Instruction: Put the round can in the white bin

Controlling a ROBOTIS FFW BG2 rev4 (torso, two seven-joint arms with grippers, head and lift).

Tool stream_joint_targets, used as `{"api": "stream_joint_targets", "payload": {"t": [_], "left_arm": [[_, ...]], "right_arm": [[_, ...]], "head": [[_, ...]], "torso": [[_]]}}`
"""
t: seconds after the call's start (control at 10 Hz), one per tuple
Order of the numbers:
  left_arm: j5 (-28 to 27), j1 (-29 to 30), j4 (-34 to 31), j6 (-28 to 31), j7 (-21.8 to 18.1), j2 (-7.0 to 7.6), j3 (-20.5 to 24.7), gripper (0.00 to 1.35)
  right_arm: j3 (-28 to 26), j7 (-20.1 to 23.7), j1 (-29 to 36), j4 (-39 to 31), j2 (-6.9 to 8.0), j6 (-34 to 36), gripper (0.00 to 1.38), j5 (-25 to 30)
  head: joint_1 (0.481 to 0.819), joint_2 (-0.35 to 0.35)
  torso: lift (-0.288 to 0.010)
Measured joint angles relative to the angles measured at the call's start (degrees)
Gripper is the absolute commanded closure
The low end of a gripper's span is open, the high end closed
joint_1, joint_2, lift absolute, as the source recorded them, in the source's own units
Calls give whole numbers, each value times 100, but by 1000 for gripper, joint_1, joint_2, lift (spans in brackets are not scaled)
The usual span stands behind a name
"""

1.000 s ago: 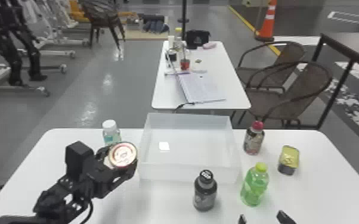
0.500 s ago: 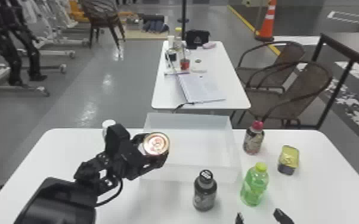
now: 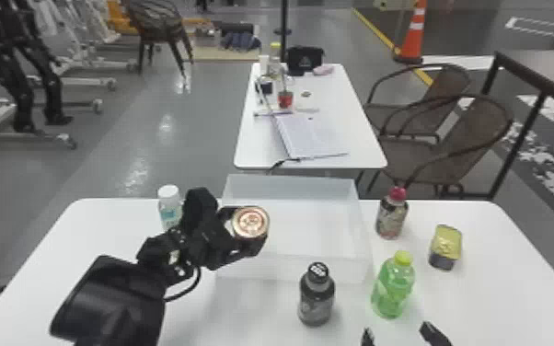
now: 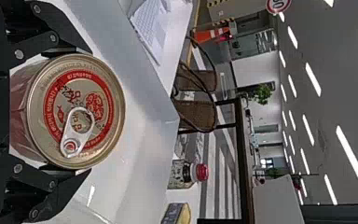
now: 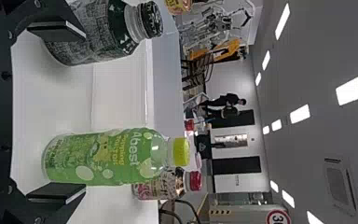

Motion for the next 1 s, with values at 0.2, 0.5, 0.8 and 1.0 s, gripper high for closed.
{"api": "stream_joint_targets", "payload": {"t": [0.2,0.5,0.8,1.0], "left_arm": [[-37,-22,59,-88,43,-16,11,105],[102,24,-2,-146,42,-27,20,165],[374,775,-779,-166,237,-126,521,167],[479,1654,-1550,-186,478,-411,1289,167]], "right_arm": [[3,4,-1,2,-3,0,154,-21],[3,2,3,2,-4,0,154,-25],[3,3,10,-7,-4,0,154,-20],[-4,-3,42,-33,-13,0,154,-8]], "head": [[549,0],[549,0],[549,0],[549,0]], "torso": [[-100],[-100],[-100],[-100]]}}
